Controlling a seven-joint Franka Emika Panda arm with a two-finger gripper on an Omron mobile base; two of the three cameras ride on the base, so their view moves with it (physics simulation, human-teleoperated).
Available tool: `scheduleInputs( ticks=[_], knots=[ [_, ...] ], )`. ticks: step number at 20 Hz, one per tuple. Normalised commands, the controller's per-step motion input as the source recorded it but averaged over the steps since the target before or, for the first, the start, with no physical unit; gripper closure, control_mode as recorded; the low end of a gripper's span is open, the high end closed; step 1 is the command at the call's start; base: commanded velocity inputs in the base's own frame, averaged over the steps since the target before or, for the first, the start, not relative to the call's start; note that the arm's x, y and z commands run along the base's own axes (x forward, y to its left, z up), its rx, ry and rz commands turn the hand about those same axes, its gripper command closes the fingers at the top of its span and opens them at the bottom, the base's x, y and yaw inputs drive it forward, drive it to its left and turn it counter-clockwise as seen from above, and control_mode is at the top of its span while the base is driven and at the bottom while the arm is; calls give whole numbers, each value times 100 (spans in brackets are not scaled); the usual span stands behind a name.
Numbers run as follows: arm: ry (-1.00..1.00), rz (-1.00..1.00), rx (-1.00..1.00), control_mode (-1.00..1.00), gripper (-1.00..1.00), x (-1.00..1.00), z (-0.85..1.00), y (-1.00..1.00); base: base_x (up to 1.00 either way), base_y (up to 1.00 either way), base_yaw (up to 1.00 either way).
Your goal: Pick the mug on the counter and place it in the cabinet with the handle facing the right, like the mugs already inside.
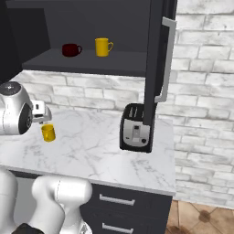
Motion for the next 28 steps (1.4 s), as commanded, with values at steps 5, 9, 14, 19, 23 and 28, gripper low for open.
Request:
scheduleInputs(
  ticks=[5, 9, 14, 19, 23, 28],
  knots=[
    [0, 0, 0, -100, -100, 19, -22, 9, 0, 0, 0],
    [0, 0, 0, -100, -100, 18, -26, 5, 0, 0, 0],
    [0, 0, 0, -100, -100, 20, -23, 1, 0, 0, 0],
    [0, 0, 0, -100, -100, 18, -22, 1, 0, 0, 0],
    [0, 0, 0, -100, -100, 14, -25, 10, 0, 0, 0],
    [0, 0, 0, -100, -100, 9, -14, 10, 0, 0, 0]
  ],
)
